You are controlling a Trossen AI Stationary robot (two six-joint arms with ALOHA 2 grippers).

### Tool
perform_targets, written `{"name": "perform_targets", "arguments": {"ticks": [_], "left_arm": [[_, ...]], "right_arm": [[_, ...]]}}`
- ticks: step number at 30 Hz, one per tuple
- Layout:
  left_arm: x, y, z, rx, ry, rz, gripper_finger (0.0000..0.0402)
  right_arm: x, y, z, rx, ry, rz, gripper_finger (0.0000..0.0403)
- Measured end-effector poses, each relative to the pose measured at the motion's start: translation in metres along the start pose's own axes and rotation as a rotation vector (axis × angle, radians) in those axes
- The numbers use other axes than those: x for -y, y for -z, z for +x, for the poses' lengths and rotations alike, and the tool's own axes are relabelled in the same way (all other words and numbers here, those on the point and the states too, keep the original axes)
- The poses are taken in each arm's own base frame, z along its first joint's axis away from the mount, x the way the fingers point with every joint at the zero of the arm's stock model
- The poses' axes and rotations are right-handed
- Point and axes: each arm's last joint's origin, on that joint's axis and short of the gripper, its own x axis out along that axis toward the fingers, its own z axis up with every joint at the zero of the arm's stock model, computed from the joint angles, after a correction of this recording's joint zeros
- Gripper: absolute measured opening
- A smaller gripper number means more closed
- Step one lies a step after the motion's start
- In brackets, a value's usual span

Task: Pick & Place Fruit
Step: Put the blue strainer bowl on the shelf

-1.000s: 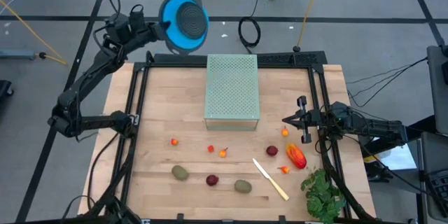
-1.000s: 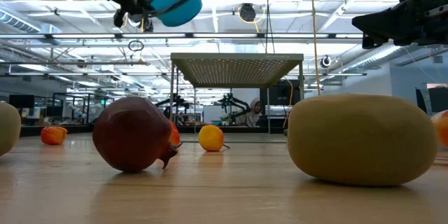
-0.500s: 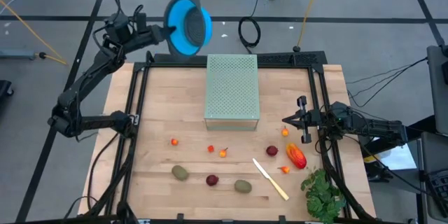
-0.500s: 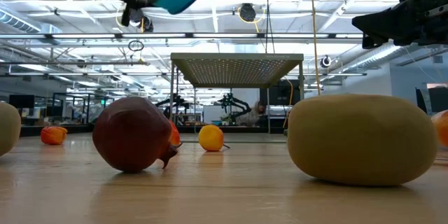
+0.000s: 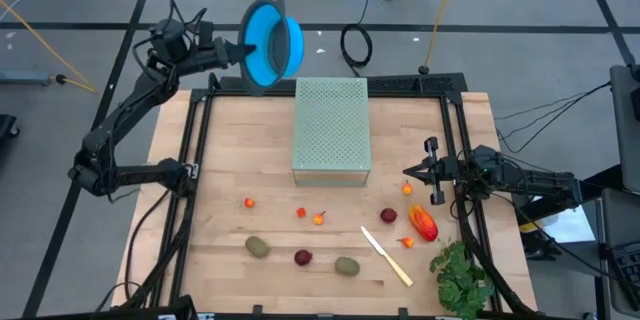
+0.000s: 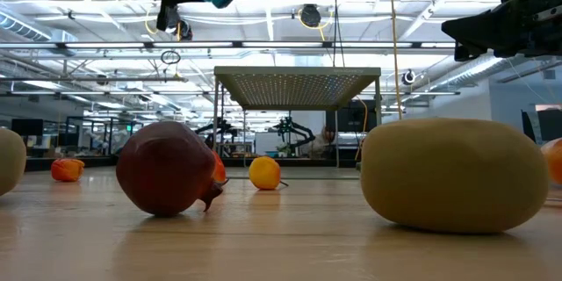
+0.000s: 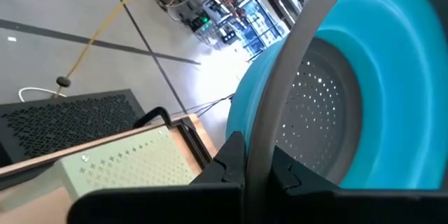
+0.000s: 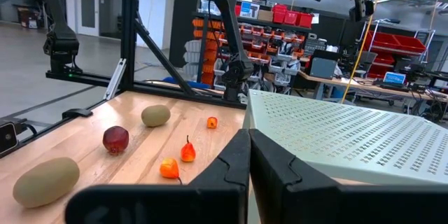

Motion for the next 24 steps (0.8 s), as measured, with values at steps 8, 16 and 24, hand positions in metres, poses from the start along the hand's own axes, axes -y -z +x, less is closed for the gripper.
{"name": "perform_targets", "arguments": {"ticks": [8,16,24], "left_arm": [[0.0,0.0,0.0,-0.001,0.002,-0.02,0.0005],[-0.006,0.008,0.006,-0.108,0.001,-0.143,0.0003],[-0.012,0.022,0.026,-0.224,-0.006,-0.274,0.0004]], "right_arm": [[0.0,0.0,0.0,0.0,0.0,0.0,0.0],[0.0,0.0,0.0,0.0,0.0,0.0,0.0],[0.0,0.0,0.0,0.0,0.0,0.0,0.0]]}}
